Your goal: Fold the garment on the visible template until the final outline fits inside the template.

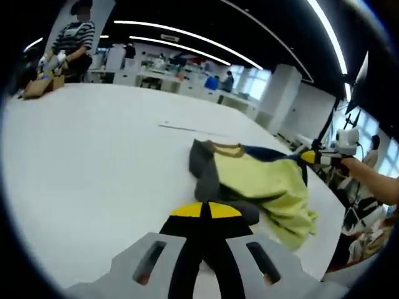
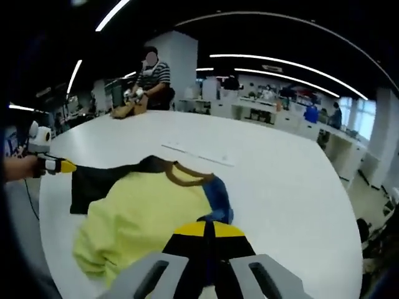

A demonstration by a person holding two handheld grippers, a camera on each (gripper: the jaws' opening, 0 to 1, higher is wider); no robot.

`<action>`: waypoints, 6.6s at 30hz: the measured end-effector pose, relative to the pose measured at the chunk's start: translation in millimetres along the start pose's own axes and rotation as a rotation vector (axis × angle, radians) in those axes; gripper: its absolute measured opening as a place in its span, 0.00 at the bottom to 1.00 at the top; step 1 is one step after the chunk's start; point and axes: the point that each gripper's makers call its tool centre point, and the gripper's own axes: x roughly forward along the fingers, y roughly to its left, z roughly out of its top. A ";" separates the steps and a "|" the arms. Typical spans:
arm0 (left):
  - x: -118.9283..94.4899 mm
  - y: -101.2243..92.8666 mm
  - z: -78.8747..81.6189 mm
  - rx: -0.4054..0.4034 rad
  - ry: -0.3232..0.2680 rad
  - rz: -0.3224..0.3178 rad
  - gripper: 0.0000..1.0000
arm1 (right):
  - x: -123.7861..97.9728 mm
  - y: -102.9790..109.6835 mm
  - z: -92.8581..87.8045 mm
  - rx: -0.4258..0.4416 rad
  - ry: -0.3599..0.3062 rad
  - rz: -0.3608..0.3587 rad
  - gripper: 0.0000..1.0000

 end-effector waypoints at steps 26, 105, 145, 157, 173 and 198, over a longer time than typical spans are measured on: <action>-1.2 43.2 -35.4 0.020 0.070 0.165 0.02 | 30.1 56.0 -55.4 -0.031 0.132 0.168 0.04; -1.7 5.7 -76.3 0.125 0.139 0.360 0.11 | 9.6 -36.5 -110.8 0.125 0.190 -0.050 0.01; -39.9 57.0 -29.4 0.103 0.089 0.369 0.00 | -34.2 -67.3 -79.7 0.197 0.106 -0.104 0.00; -45.5 80.9 -23.7 0.123 0.098 0.375 0.00 | -54.1 -95.9 -80.1 0.228 0.103 -0.162 0.00; -47.0 116.8 -15.2 0.187 0.101 0.391 0.00 | -61.8 -132.8 -84.9 0.236 0.121 -0.239 0.00; -38.4 152.8 -17.8 0.319 0.219 0.386 0.00 | -42.9 -184.3 -87.6 0.179 0.211 -0.305 0.00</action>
